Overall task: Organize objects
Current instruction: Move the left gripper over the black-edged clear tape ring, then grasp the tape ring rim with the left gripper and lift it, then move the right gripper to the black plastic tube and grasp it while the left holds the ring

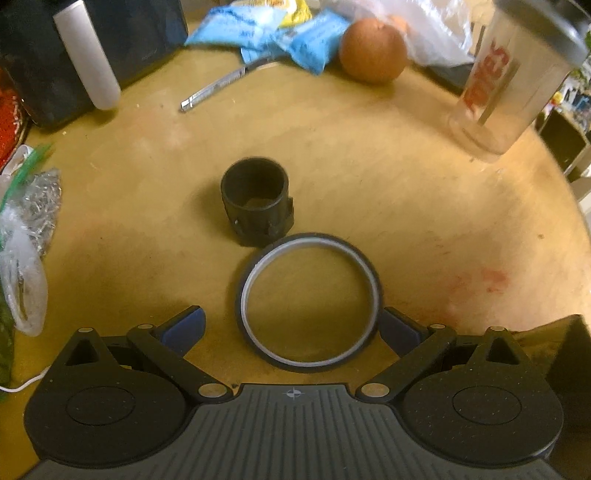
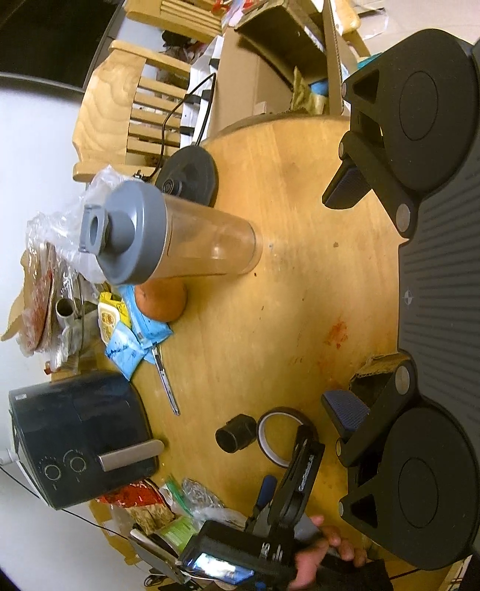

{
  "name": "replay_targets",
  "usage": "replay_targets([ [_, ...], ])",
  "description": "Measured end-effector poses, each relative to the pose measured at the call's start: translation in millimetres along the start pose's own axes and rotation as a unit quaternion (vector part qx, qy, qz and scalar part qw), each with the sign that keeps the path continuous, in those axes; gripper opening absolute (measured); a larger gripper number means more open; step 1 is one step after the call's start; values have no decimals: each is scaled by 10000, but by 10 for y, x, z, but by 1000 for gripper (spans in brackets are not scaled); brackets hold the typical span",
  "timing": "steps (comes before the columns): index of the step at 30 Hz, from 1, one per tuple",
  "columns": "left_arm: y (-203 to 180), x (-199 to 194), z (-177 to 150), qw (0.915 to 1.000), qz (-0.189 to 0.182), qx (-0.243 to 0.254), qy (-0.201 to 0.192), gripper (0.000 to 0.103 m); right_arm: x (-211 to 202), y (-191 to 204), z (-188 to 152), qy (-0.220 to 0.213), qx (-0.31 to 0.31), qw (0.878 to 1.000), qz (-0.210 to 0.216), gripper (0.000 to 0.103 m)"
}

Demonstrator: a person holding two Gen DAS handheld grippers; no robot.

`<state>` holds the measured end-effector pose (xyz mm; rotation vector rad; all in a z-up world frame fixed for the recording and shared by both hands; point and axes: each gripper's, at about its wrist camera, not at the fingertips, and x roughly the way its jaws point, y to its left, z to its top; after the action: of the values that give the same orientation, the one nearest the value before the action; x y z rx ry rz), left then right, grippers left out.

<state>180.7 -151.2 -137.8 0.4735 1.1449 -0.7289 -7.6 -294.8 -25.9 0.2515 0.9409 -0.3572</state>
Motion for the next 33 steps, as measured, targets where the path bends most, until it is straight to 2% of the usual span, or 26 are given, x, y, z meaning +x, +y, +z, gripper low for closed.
replay_targets([
  [2, 4, 42, 9, 9999, -95, -17, 70, 102, -25, -12, -9, -21, 18, 10000, -35, 103],
  [7, -56, 70, 1, 9999, 44, 121, 74, 102, -60, -38, -25, -53, 52, 9999, -103, 103],
  [9, -54, 58, -1, 9999, 38, 135, 66, 98, -57, -46, -25, -45, 75, 9999, -112, 103],
  [10, -54, 40, 2, 9999, 36, 151, 13, 90, -54, -49, -25, -38, 81, 9999, -112, 103],
  [17, -45, 9, 10, 10000, -6, 35, 68, 90, -48, 4, -19, -54, -55, 10000, -50, 103],
  [33, -20, -492, -88, 9978, 33, -348, -555, 89, 34, 103, 45, 4, -280, 9992, 280, 103],
])
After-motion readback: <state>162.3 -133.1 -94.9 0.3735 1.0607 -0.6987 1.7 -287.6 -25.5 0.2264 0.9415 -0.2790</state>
